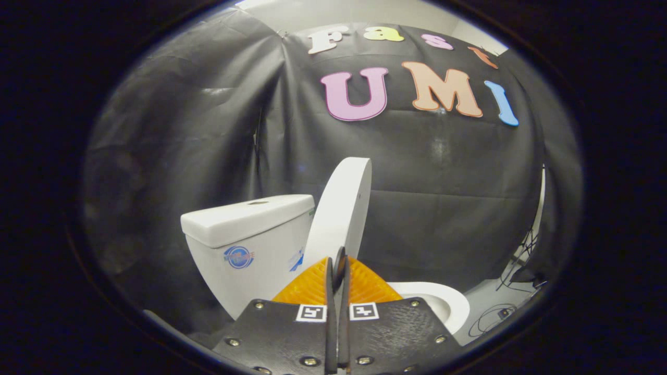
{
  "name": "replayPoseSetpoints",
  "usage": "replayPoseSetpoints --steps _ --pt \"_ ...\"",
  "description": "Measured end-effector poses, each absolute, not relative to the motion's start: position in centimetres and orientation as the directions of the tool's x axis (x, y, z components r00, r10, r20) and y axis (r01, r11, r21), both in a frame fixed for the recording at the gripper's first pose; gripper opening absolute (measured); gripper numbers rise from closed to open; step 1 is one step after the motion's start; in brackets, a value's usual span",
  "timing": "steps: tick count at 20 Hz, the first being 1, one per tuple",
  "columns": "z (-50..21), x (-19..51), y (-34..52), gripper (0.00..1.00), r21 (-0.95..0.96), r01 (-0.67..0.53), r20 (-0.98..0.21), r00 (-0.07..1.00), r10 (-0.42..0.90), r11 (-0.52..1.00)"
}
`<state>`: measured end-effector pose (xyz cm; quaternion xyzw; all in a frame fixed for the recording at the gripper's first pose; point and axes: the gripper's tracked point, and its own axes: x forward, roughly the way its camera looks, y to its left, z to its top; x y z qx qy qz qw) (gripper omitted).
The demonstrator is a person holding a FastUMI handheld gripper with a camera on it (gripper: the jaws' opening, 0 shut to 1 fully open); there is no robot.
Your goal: Open the toilet lid.
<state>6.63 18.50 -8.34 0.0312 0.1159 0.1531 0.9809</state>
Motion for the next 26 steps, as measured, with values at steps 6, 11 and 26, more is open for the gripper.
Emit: replayPoseSetpoints --steps 6,11,26 --pt "-7.8 6.6 21.4 0.02 0.064 -0.321 -0.192 0.925 0.328 0.945" --pt "-7.5 7.0 24.8 0.02 0.059 -0.354 -0.172 0.917 0.359 0.933" --pt "-7.6 6.3 28.1 0.04 0.049 -0.405 -0.156 0.9 0.408 0.913"
